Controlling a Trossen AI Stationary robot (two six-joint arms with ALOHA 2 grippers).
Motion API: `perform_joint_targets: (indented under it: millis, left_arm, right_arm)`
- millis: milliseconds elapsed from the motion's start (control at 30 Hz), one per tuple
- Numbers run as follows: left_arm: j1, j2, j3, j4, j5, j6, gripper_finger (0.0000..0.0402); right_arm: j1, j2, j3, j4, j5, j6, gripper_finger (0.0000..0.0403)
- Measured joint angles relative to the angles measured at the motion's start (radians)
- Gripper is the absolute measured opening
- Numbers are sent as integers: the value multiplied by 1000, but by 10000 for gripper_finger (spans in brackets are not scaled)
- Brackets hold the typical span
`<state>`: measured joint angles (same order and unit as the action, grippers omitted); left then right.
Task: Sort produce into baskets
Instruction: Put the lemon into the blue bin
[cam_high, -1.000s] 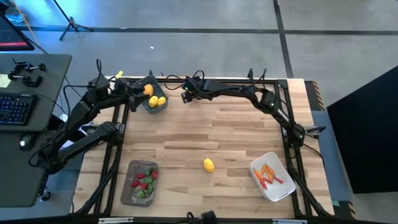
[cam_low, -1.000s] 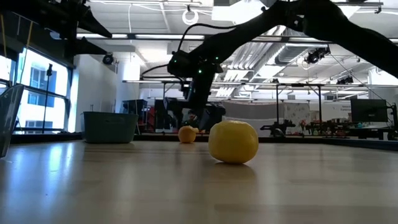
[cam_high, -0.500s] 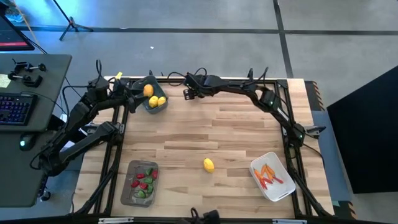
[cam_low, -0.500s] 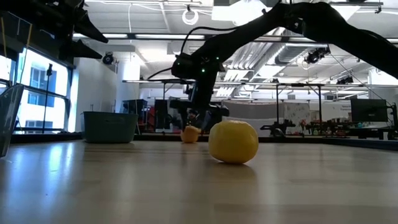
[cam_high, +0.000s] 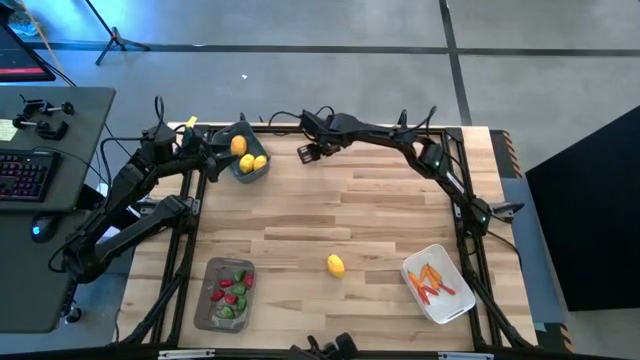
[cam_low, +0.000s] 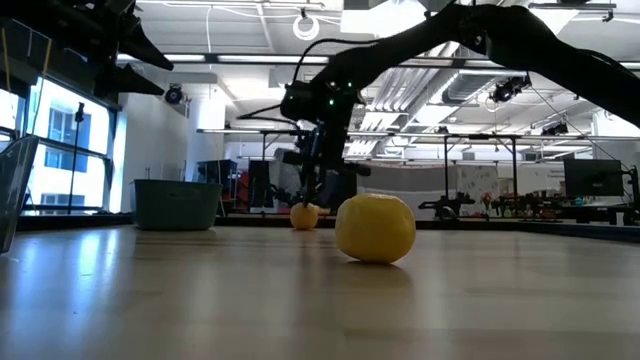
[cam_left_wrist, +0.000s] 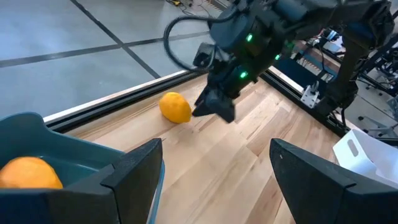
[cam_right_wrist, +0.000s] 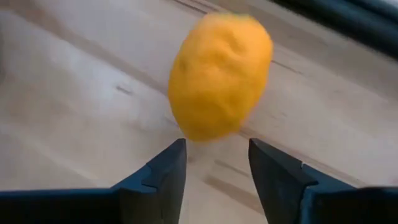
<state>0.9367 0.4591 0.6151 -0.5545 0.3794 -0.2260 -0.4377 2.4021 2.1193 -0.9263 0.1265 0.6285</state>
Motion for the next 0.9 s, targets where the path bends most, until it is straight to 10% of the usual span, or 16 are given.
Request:
perform_joint_targets:
  millis: [200, 467, 900]
  left_arm:
    - [0, 0, 0, 0, 0, -9, 282]
    - [0, 0, 0, -1, -2, -43, 282]
    - [0, 1, 0, -2, -1, -52, 282]
  right_arm:
    - [-3, -2, 143, -138, -17, -82, 204]
    - [-65, 2, 173, -99, -76, 191, 318]
    - [-126, 46, 181, -32, -225, 384, 327]
